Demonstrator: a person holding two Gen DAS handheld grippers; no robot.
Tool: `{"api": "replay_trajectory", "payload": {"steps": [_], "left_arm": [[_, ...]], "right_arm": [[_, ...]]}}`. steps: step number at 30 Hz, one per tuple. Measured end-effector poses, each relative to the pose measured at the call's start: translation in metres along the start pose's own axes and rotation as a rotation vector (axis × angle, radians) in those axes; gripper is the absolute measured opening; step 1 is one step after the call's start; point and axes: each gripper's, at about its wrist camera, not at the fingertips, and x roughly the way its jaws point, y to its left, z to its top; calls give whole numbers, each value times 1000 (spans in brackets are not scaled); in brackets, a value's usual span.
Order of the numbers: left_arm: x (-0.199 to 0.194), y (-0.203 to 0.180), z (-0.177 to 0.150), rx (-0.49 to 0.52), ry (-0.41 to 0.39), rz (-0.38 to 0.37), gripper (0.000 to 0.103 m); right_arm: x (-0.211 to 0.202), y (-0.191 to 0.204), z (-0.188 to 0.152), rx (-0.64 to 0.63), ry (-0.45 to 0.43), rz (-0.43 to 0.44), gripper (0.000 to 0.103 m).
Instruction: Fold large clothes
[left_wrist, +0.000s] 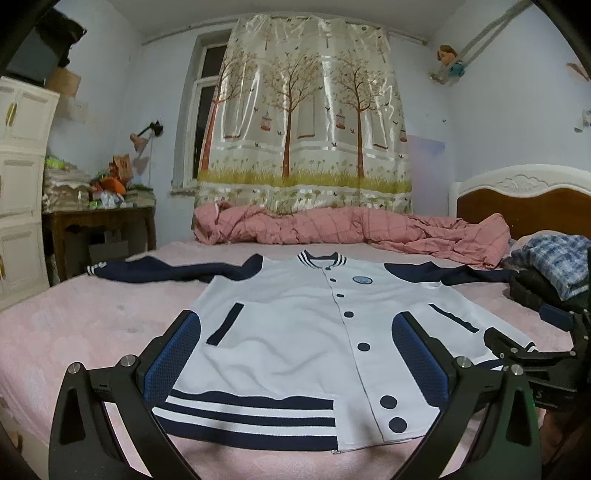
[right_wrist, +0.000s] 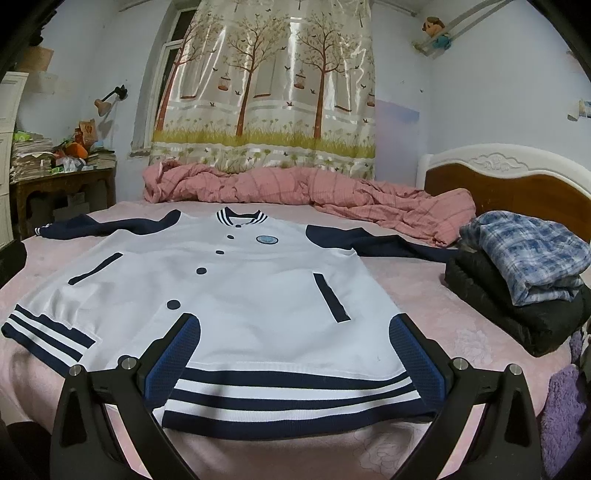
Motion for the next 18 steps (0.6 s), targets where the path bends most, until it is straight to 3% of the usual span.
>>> {"api": "replay_trajectory", "payload": {"steps": [12,16,18], "left_arm": [[-1,8,3,-39,2,-26,103],[-3,14,6,-37,-4,-90,102],[-3,23,9,-21,-14,-55,100]], "right_arm": [[1,-3,-1,20,15,18,103],[7,-17,1,64,45,107,103],[9,-34,3,110,61,149,103]]}}
